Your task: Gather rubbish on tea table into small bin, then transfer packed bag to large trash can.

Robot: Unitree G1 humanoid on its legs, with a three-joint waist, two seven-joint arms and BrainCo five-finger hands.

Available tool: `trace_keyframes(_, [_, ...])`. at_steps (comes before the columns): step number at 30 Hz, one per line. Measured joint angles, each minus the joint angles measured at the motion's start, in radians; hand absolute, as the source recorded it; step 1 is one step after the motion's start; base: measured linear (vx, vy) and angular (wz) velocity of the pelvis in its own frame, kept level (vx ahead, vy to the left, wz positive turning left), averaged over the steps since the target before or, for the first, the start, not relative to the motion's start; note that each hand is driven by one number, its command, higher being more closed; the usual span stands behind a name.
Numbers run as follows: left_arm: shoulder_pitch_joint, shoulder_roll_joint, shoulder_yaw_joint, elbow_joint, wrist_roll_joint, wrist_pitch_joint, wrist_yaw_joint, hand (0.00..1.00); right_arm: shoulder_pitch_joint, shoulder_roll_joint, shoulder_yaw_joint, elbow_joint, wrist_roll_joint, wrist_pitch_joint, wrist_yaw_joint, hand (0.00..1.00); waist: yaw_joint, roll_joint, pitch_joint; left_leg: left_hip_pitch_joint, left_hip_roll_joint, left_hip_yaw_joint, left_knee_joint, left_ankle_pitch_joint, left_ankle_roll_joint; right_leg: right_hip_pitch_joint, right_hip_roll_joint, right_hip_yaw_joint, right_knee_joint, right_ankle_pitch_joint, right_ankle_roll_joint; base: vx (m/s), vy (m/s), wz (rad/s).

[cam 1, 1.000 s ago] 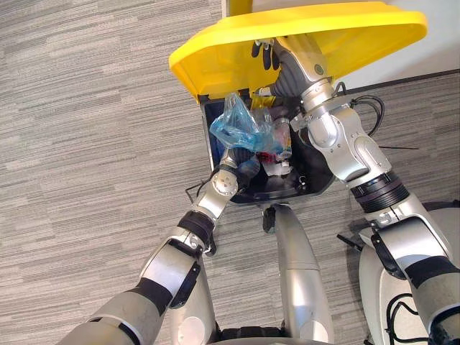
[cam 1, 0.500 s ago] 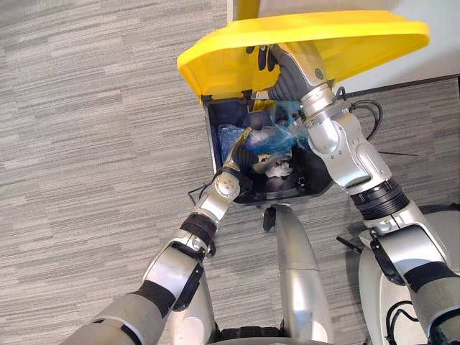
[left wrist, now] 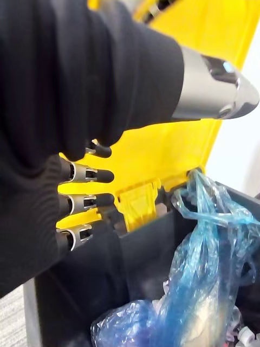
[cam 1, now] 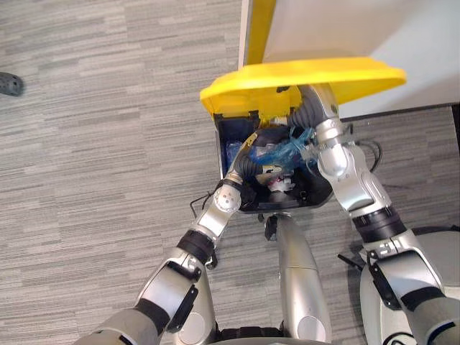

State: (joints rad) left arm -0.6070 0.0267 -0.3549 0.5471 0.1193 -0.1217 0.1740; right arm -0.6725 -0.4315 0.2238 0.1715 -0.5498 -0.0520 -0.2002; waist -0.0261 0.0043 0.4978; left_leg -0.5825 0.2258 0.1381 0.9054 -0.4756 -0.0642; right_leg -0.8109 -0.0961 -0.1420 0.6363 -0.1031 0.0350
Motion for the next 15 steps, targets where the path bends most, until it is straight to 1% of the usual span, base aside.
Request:
trace_keyframes(1, [0.033, 0.016, -0.001, -0.011, -0.018, -0.013, -0.001, 0.00, 0.045, 0.001, -0.017, 0.003, 0.000, 0.003, 0.006, 0.00, 0.003, 0.000, 0.000, 0.028, -0.007, -0.001, -0.020, 0.006, -0.002, 0.027, -0.007, -0.003, -0.002, -0.007, 0.002, 0.03, -0.055, 0.20])
trace_keyframes(3, [0.086, 0.050, 0.000, -0.033, -0.041, -0.019, -0.002, 0.00, 0.094, 0.003, -0.026, 0.022, 0.001, 0.003, 0.007, 0.00, 0.003, 0.000, -0.001, 0.071, -0.021, -0.008, -0.058, 0.016, -0.007, 0.070, -0.014, -0.008, -0.018, -0.011, 0.000, 0.02, -0.054, 0.20])
trace_keyframes(4, [0.132, 0.084, 0.004, -0.058, -0.054, -0.022, -0.006, 0.00, 0.121, 0.005, -0.027, 0.054, 0.002, 0.002, 0.008, 0.00, 0.004, 0.000, -0.002, 0.103, -0.028, -0.013, -0.086, 0.027, -0.005, 0.102, -0.016, -0.015, -0.035, -0.011, 0.000, 0.03, -0.048, 0.17])
trace_keyframes(5, [0.156, 0.100, 0.007, -0.073, -0.068, -0.024, -0.014, 0.00, 0.136, 0.004, -0.031, 0.069, 0.003, 0.002, 0.008, 0.00, 0.004, -0.002, -0.003, 0.116, -0.033, -0.018, -0.101, 0.032, -0.006, 0.117, -0.019, -0.018, -0.044, -0.012, 0.000, 0.05, -0.062, 0.23])
trace_keyframes(6, [0.205, 0.128, 0.016, -0.099, -0.092, -0.040, -0.028, 0.00, 0.165, 0.005, -0.042, 0.099, 0.003, 0.002, 0.010, 0.00, 0.005, -0.001, -0.003, 0.143, -0.039, -0.025, -0.129, 0.041, -0.010, 0.147, -0.023, -0.027, -0.061, -0.012, 0.000, 0.05, -0.052, 0.25])
trace_keyframes(7, [0.265, 0.158, 0.033, -0.132, -0.114, -0.050, -0.043, 0.00, 0.204, 0.009, -0.062, 0.120, 0.004, 0.003, 0.011, 0.00, 0.009, -0.001, -0.003, 0.172, -0.046, -0.031, -0.156, 0.057, -0.011, 0.176, -0.026, -0.035, -0.077, -0.012, 0.001, 0.05, -0.047, 0.24])
trace_keyframes(9, [0.349, 0.175, 0.068, -0.169, -0.150, -0.063, -0.050, 0.00, 0.258, 0.016, -0.079, 0.129, 0.007, 0.003, 0.019, 0.00, 0.013, -0.001, -0.004, 0.215, -0.055, -0.038, -0.194, 0.070, -0.017, 0.219, -0.028, -0.043, -0.098, -0.012, 0.001, 0.05, -0.025, 0.18])
trace_keyframes(10, [0.412, 0.185, 0.096, -0.190, -0.179, -0.066, -0.066, 0.00, 0.298, 0.027, -0.084, 0.133, 0.007, 0.003, 0.031, 0.00, 0.013, -0.003, -0.011, 0.246, -0.059, -0.040, -0.220, 0.080, -0.017, 0.251, -0.028, -0.050, -0.115, -0.012, 0.001, 0.05, -0.015, 0.15])
trace_keyframes(12, [0.515, 0.197, 0.132, -0.192, -0.209, -0.077, -0.088, 0.00, 0.360, 0.066, -0.089, 0.171, 0.006, 0.001, 0.046, 0.00, 0.015, -0.010, -0.065, 0.279, -0.068, -0.043, -0.270, 0.098, -0.019, 0.279, -0.030, -0.053, -0.142, -0.012, 0.001, 0.05, -0.012, 0.12])
trace_keyframes(15, [0.618, 0.198, 0.164, -0.185, -0.220, -0.082, -0.109, 0.00, 0.429, 0.111, -0.089, 0.214, -0.003, -0.003, 0.072, 0.00, 0.018, -0.010, -0.110, 0.339, -0.068, -0.052, -0.329, 0.115, -0.018, 0.343, -0.029, -0.071, -0.187, -0.012, 0.001, 0.06, -0.021, 0.17])
